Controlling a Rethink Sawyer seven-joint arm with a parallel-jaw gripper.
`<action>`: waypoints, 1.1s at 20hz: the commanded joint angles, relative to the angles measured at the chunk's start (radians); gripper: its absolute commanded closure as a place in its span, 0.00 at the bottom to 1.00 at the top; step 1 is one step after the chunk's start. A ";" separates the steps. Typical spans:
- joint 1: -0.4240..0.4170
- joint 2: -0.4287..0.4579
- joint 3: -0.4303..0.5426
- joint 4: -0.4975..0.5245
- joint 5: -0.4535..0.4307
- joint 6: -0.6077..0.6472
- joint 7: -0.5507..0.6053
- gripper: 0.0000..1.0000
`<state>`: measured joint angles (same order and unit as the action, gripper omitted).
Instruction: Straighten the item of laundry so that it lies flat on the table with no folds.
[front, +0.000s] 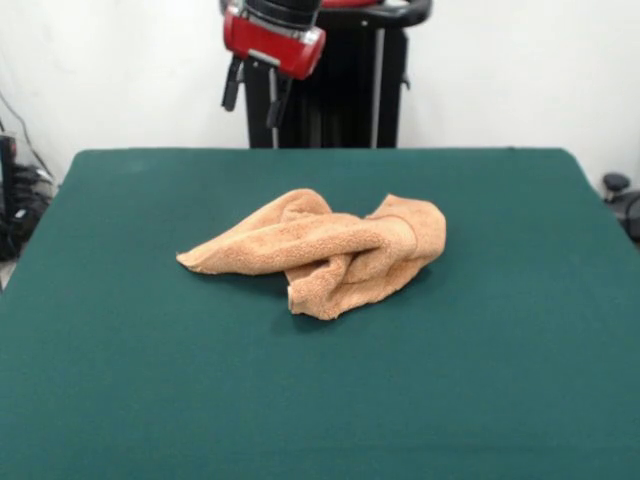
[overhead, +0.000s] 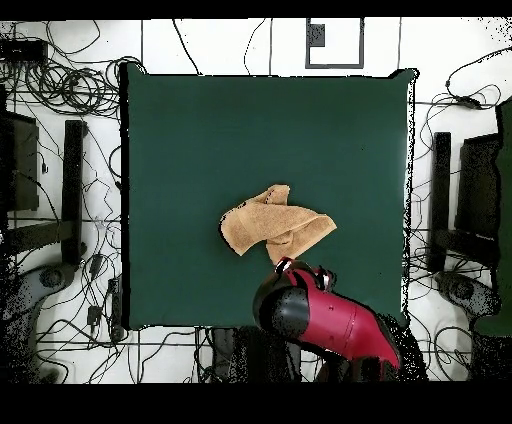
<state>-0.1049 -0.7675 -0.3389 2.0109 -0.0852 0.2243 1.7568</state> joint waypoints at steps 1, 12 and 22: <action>0.028 0.042 0.110 -0.027 0.054 -0.040 0.194 0.00; 0.029 0.044 0.112 -0.004 0.097 -0.138 0.244 0.00; -0.072 0.053 0.216 0.074 0.094 -0.363 0.291 0.00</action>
<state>-0.1332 -0.7314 -0.3020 2.0257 -0.0345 0.0018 1.7570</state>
